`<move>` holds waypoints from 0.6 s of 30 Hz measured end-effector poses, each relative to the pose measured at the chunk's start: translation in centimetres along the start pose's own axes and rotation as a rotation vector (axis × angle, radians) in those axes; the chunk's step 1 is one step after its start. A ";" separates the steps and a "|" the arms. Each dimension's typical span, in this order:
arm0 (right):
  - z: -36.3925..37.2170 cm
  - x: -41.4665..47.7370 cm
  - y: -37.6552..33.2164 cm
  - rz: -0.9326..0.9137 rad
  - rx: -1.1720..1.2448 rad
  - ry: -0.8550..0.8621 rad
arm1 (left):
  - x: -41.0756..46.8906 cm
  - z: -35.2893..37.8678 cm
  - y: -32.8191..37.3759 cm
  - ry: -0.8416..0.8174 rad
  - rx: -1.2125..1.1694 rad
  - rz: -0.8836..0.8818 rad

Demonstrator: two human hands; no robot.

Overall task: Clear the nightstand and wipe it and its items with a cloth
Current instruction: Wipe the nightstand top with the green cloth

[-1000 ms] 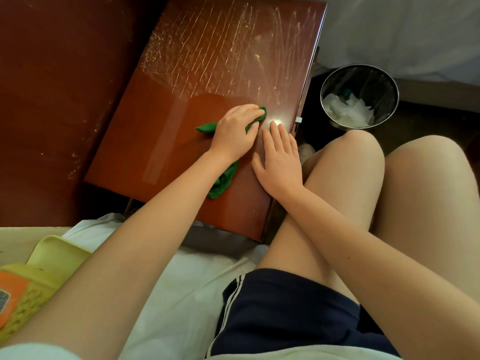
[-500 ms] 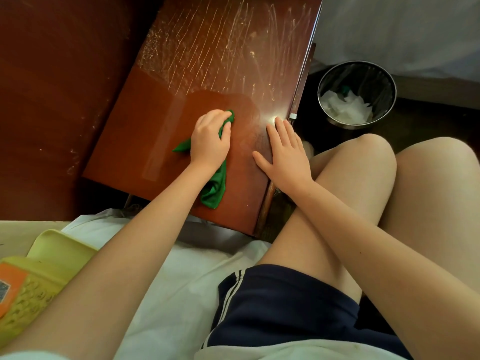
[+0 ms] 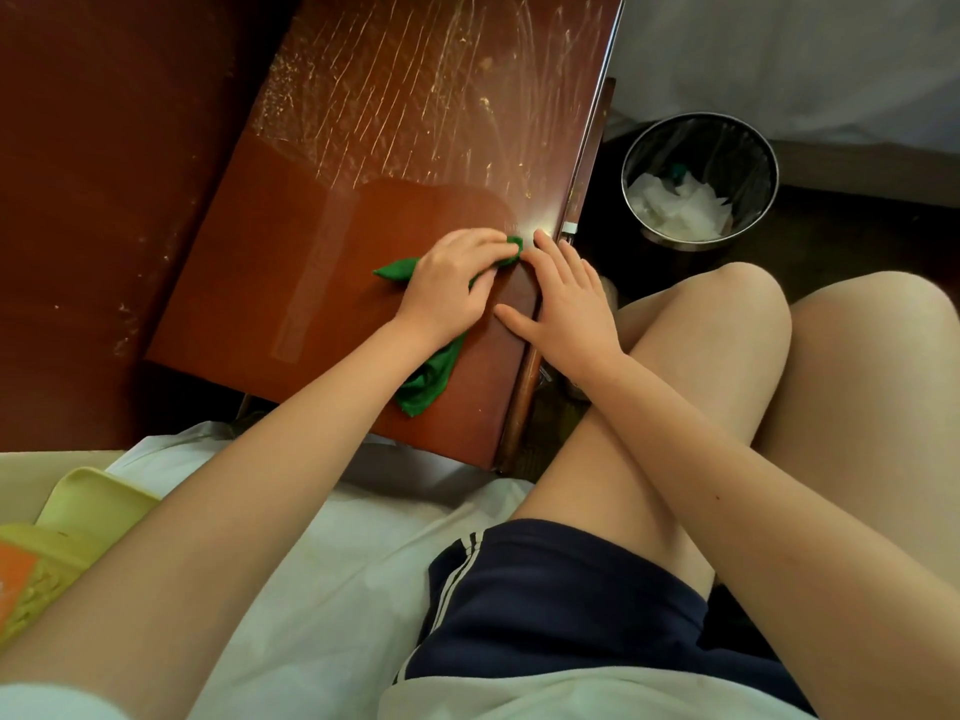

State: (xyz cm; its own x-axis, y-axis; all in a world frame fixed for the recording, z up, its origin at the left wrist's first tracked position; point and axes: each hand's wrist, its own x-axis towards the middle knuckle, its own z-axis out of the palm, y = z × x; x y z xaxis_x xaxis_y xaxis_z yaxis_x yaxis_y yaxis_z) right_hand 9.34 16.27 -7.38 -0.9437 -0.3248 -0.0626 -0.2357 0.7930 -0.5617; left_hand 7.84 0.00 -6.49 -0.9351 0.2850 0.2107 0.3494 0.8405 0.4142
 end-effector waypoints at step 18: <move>-0.2 -0.4 0.0 0.080 -0.164 0.010 | 4.3 1.0 0.5 0.095 0.073 -0.301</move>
State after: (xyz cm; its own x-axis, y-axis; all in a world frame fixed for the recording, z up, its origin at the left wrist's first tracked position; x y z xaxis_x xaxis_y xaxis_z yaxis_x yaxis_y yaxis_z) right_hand 9.62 16.54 -7.18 -0.9630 -0.2530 -0.0931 -0.1939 0.8899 -0.4129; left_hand 3.95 2.14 -6.24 -0.9850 -0.0232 0.1712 0.0493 0.9121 0.4069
